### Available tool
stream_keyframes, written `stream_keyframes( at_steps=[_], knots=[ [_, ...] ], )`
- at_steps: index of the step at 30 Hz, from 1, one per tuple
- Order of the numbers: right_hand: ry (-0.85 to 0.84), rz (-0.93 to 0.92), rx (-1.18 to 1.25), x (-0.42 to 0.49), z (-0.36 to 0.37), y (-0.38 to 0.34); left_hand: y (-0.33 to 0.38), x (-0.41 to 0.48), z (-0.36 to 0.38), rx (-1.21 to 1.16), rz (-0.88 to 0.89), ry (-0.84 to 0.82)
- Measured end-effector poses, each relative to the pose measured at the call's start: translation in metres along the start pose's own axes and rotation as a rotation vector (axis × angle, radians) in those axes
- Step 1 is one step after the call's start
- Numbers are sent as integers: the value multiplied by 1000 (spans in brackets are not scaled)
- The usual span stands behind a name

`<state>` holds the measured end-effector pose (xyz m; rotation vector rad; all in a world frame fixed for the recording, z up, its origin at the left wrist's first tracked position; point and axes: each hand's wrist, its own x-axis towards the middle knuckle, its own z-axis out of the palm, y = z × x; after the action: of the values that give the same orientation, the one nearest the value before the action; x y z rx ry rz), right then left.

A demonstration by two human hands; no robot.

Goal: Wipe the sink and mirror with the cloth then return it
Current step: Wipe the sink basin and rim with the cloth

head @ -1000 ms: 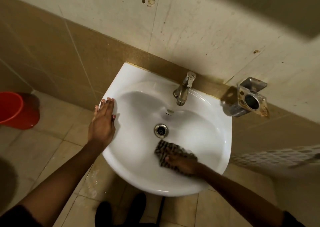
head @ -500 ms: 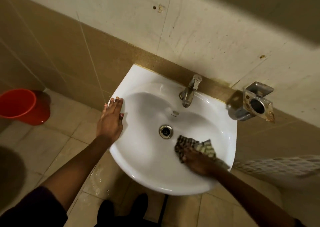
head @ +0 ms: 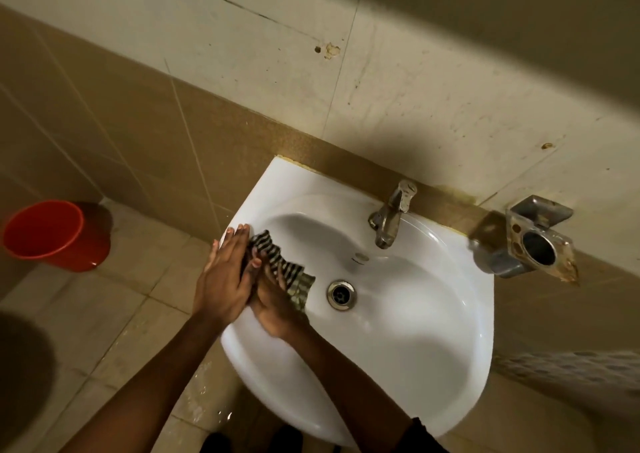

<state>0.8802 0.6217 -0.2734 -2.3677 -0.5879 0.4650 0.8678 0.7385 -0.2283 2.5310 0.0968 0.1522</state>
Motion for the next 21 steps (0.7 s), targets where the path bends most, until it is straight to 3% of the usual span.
stream_keyframes(
  at_steps=[6,11,14,18,21],
  knots=[
    [269,107,-90,38,-11,24,-3,1,2,6,-35,2],
    [577,390,-33,39,-7,24,-2,1,0,18,-24,-1],
    [661,494,-32,41,-3,26,0,0,-1,21,-38,3],
    [768,650,247,38,-4,16,1,1,-1,12,-44,6],
    [680,650,145,31,-6,12,1,0,0,3,-53,14]
  ],
)
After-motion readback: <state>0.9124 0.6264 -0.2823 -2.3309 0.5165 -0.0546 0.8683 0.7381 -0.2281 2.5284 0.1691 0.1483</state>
